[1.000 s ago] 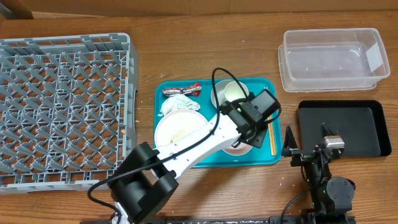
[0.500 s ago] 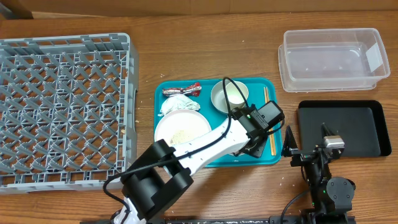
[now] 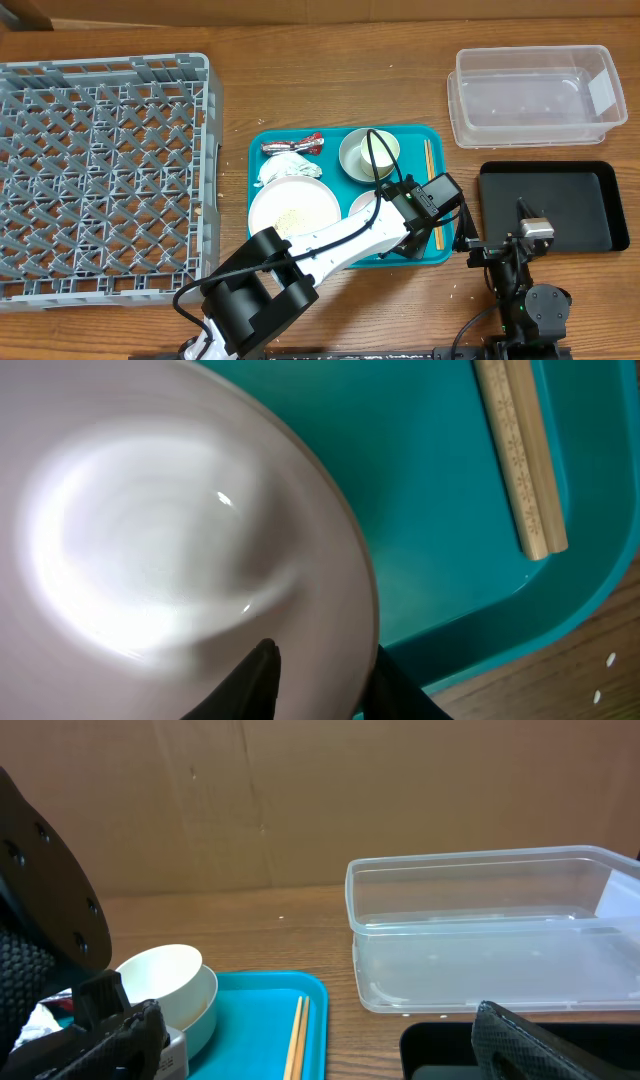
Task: Sort waste into correct bins and load items into the dishwasher
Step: 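Reach the left gripper to the pink bowl on the tray and grasp it, then carry the pink bowl to the dish rack and release it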
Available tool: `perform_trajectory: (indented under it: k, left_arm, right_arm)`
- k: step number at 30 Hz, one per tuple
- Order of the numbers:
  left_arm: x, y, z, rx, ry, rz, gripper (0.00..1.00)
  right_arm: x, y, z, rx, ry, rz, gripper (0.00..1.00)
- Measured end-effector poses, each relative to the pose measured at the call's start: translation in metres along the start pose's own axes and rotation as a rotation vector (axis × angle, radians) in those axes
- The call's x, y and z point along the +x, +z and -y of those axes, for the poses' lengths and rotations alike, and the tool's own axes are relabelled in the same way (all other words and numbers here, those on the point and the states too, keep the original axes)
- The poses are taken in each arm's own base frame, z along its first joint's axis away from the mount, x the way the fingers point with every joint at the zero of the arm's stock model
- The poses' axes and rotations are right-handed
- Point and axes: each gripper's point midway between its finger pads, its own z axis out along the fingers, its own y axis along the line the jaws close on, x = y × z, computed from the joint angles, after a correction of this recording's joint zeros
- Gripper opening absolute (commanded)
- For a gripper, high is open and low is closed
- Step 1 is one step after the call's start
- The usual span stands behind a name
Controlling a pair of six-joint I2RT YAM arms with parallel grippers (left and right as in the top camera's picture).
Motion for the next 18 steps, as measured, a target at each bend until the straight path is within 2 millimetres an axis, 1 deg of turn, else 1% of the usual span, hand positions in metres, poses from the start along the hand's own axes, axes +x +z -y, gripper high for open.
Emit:
perform_trajectory:
  k: [5, 10, 13, 16, 18]
  left_arm:
    - [-0.002, 0.0, -0.002, -0.012, -0.013, 0.01, 0.04]
    - [-0.003, -0.001, -0.002, -0.014, -0.017, 0.011, 0.04]
    - [-0.003, -0.007, 0.002, -0.001, -0.017, 0.001, 0.04]
    - [-0.007, -0.023, 0.01, 0.021, -0.017, -0.012, 0.04]
    - [-0.017, -0.043, 0.02, 0.052, -0.016, -0.002, 0.04]
  right_arm:
    - [0.0, 0.0, 0.0, 0.0, 0.0, 0.0, 1.0]
    - [0.0, 0.0, 0.0, 0.0, 0.0, 0.0, 1.0]
    - [0.0, 0.0, 0.0, 0.0, 0.0, 0.0, 1.0]
    - [0.0, 0.0, 0.0, 0.0, 0.0, 0.0, 1.0]
    - [0.0, 0.0, 0.0, 0.0, 0.0, 0.0, 1.0]
